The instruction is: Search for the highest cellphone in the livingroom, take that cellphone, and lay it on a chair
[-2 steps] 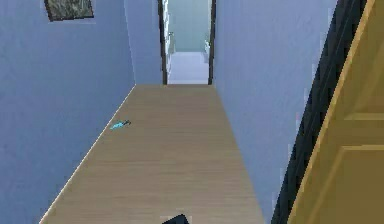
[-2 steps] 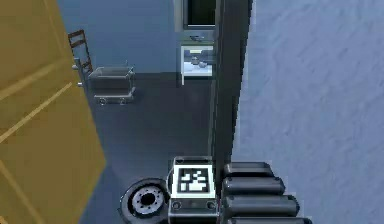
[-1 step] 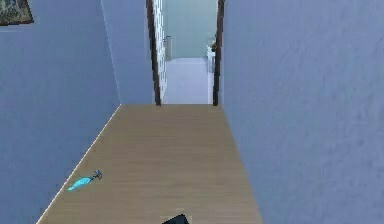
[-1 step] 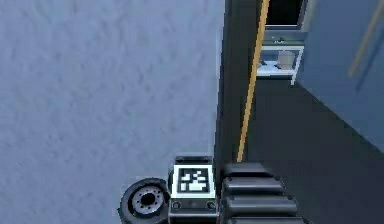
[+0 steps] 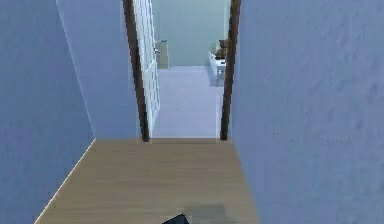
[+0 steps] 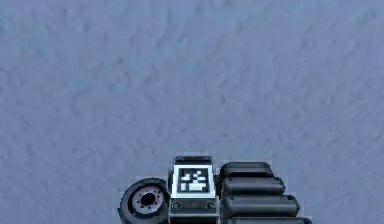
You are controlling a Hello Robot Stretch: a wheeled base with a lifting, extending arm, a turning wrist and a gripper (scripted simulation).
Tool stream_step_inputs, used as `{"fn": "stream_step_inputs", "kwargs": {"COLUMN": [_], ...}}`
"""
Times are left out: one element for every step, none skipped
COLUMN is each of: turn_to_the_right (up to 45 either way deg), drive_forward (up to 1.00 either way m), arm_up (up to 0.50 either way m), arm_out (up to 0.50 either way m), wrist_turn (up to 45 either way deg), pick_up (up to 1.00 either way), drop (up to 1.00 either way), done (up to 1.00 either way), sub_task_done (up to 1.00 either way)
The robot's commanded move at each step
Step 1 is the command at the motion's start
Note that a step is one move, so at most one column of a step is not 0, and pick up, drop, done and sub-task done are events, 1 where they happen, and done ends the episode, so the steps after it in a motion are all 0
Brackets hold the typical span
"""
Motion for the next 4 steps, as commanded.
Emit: {"fn": "stream_step_inputs", "kwargs": {"turn_to_the_right": [0.0, 0.0, -3.0, 0.0], "drive_forward": [1.00, 0.95, 0.00, 0.30], "arm_up": [0.00, 0.00, 0.00, 0.00], "arm_out": [0.00, 0.00, 0.00, 0.00], "wrist_turn": [0.0, 0.0, 0.0, 0.0], "pick_up": [0.00, 0.00, 0.00, 0.00], "drop": [0.00, 0.00, 0.00, 0.00], "done": [0.00, 0.00, 0.00, 0.00], "sub_task_done": [0.00, 0.00, 0.00, 0.00]}}
